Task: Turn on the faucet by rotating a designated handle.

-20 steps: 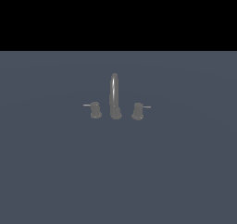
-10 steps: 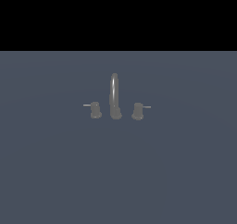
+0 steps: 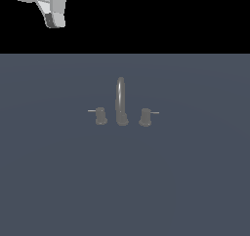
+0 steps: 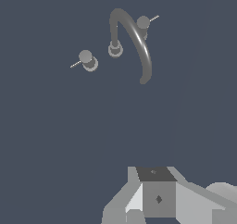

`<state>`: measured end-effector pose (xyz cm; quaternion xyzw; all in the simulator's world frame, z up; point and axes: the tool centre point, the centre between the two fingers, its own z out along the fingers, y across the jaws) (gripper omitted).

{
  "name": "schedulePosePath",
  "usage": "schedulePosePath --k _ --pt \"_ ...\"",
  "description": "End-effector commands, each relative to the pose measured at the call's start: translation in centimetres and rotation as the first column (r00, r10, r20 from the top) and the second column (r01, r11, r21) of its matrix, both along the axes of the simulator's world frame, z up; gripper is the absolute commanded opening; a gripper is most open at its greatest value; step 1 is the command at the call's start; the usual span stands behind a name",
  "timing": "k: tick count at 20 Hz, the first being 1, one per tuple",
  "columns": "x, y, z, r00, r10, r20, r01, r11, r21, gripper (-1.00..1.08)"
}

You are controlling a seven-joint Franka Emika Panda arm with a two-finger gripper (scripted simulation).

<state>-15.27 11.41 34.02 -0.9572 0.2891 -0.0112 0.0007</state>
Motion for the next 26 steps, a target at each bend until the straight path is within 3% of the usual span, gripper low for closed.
schedulePosePath --k 1,13,26 --pt "1.1 0.8 -1.3 0.999 -0.049 0.0 0.049 0.999 0.003 -1.0" --pt "6.2 3.4 -7.1 0.966 -0.26 -0.006 0.26 0.966 0.011 -1.0" --pt "11.8 4.7 -12.9 0.887 -0.461 -0.011 0.461 0.887 0.013 -1.0"
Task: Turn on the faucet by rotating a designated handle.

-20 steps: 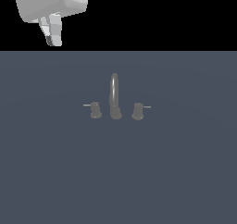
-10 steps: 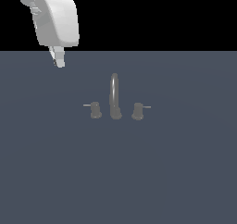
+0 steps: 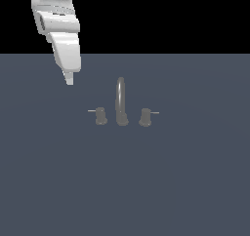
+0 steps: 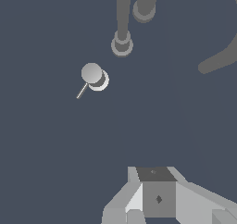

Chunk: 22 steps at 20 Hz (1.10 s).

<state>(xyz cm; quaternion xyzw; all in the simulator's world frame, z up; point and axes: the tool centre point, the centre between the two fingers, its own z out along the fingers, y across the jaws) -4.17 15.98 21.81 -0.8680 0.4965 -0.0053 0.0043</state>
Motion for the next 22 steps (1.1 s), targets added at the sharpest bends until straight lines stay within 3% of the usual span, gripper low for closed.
schedulePosePath --k 1,10,22 --pt "1.2 0.1 -1.2 0.999 -0.045 0.0 0.045 0.999 0.0 -1.0" --pt "6.1 0.1 -6.3 0.974 -0.227 -0.004 0.227 0.974 -0.004 -1.0" --pt "12.7 -1.6 -12.9 0.886 -0.463 -0.009 0.463 0.886 -0.006 -1.0"
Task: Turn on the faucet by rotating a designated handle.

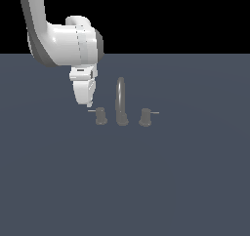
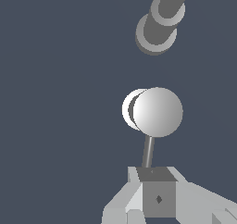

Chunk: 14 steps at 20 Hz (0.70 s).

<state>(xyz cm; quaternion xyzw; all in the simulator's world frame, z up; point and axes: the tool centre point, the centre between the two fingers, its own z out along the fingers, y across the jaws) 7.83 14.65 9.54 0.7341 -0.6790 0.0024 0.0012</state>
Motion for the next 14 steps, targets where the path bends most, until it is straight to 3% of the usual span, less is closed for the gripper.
schedulePosePath --k 1,14 --pt "1.1 -0.4 -1.1 0.999 -0.043 0.0 0.043 0.999 0.0 -1.0" --pt "3.4 -1.4 -3.3 0.991 -0.133 -0.002 0.133 0.991 0.004 -1.0"
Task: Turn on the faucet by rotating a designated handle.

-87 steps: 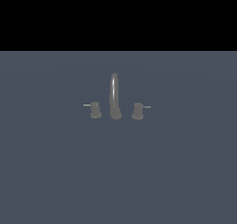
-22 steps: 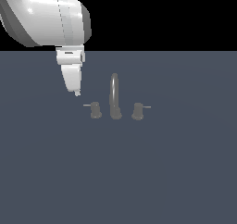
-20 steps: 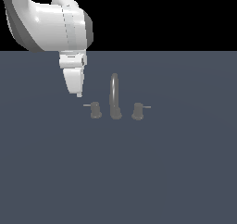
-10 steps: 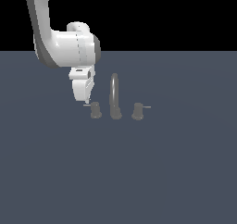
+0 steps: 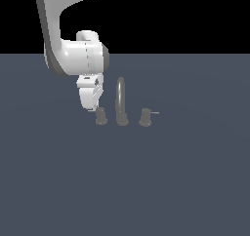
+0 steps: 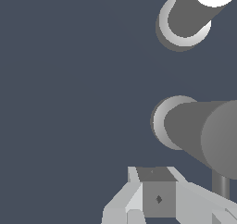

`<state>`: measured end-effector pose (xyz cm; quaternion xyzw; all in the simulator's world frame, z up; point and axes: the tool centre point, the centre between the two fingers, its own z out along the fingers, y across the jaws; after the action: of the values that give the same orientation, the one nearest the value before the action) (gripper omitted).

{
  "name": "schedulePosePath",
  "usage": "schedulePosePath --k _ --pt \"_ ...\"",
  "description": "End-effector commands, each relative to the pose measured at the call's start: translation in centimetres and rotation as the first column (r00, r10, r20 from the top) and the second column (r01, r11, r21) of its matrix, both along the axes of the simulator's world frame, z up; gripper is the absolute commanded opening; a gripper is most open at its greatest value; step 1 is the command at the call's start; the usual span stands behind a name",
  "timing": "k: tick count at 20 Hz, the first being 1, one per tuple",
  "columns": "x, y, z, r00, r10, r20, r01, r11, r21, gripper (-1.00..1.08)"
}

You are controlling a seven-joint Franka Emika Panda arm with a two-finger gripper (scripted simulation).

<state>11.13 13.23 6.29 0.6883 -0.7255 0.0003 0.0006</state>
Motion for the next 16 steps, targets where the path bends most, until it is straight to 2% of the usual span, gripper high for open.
schedulePosePath --k 1,4,14,16 --pt "0.1 0.0 0.0 1.0 -0.003 0.001 0.003 1.0 0.0 -1.0" --pt "0.1 0.0 0.0 1.0 -0.003 0.0 0.003 1.0 0.0 -1.0" --pt "-2.8 1.8 0.0 1.0 -0.003 0.0 0.003 1.0 0.001 -1.0" --pt "-2.1 1.3 0.0 1.0 -0.009 0.009 0.009 1.0 0.001 -1.0"
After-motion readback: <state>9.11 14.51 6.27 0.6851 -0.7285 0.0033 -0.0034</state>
